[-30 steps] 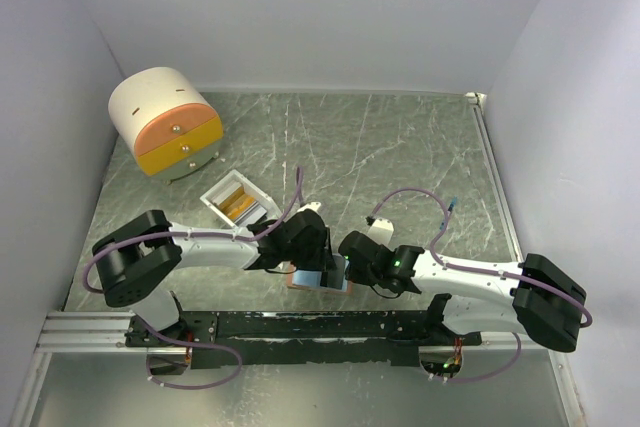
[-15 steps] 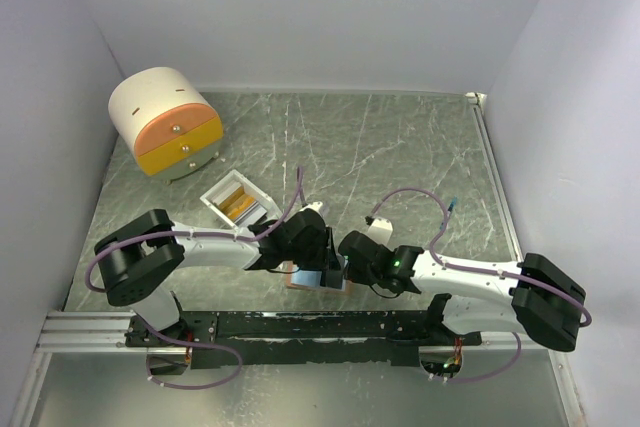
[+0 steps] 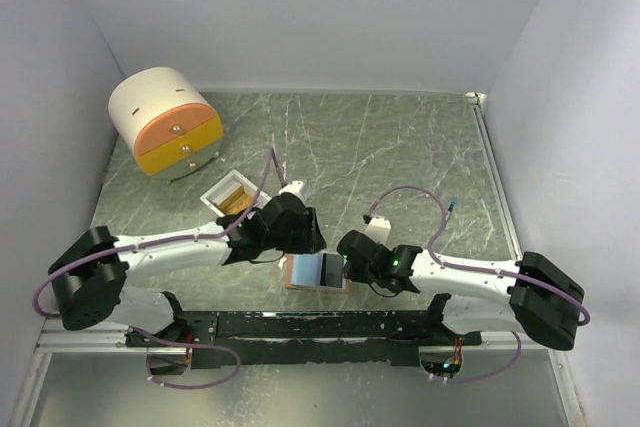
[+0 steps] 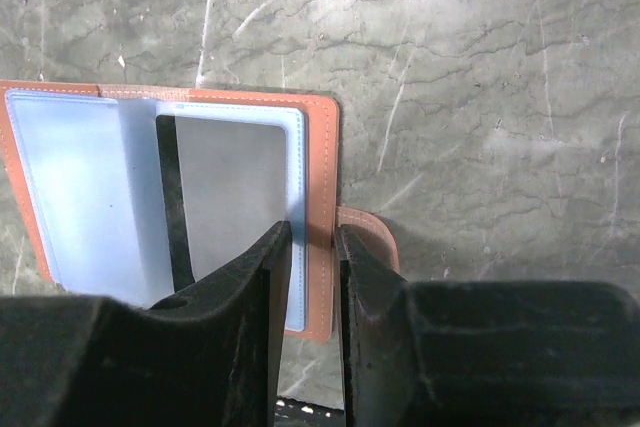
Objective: Put the credit cards into the card holder
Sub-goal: Insert the credit card into the card holder, then pick up the credit card from the storage box.
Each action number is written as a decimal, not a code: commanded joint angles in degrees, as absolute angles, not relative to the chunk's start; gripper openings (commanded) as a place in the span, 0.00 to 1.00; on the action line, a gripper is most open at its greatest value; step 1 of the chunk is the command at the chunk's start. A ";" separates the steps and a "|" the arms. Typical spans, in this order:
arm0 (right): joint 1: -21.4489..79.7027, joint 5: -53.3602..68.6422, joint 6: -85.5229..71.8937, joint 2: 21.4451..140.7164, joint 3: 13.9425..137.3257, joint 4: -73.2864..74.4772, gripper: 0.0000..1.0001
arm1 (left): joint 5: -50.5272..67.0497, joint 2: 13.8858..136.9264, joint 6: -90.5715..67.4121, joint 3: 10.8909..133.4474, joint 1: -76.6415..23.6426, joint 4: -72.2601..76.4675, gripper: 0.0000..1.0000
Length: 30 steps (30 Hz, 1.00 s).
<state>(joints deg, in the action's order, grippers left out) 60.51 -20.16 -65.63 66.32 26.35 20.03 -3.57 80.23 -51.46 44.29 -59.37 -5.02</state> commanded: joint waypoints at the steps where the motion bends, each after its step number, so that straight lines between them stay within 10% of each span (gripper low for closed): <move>1: 60.80 -21.81 -64.47 67.02 28.41 21.49 0.25 | -11.25 76.18 -43.24 49.78 -55.85 -16.35 0.53; 30: 60.85 -17.40 -60.55 66.00 35.03 22.06 0.32 | -15.87 71.40 2.42 50.01 -33.73 -25.02 0.55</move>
<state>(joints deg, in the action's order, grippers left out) 60.51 -17.34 -61.87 65.60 34.11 23.46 -17.80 69.84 -3.68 51.33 -34.48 -26.11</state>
